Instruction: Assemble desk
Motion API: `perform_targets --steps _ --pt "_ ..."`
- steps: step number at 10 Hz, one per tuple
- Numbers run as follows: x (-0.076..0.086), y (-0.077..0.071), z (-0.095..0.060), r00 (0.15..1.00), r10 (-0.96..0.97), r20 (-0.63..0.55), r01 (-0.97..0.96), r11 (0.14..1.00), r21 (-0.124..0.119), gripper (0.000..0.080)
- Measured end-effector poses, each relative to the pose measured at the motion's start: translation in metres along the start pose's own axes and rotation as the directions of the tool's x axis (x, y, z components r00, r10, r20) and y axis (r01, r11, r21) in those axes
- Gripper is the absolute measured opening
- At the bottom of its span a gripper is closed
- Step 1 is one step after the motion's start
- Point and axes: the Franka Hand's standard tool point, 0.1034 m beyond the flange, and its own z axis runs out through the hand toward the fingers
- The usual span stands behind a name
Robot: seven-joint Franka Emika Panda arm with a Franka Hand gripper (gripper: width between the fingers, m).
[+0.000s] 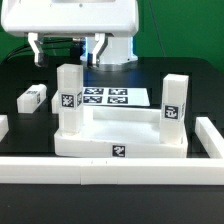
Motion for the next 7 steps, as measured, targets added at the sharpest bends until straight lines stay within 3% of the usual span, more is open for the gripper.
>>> perform_targets --steps 1,2,4,6,7 --pt "-0.007 0.001 0.004 0.998 0.009 0.060 -0.009 1.000 0.013 0.0649" --pt "-0.010 -0.004 0.005 0.985 0.015 0.174 -0.023 0.999 0.048 0.0649" --pt "-0.016 -0.009 0.007 0.949 0.000 0.315 -0.027 0.996 0.079 0.0649" --pt "-0.018 -0.013 0.008 0.890 -0.019 0.456 -0.031 0.994 0.102 0.0649" --pt "-0.013 -0.012 0.011 0.889 -0.022 0.457 -0.028 0.995 0.101 0.0649"
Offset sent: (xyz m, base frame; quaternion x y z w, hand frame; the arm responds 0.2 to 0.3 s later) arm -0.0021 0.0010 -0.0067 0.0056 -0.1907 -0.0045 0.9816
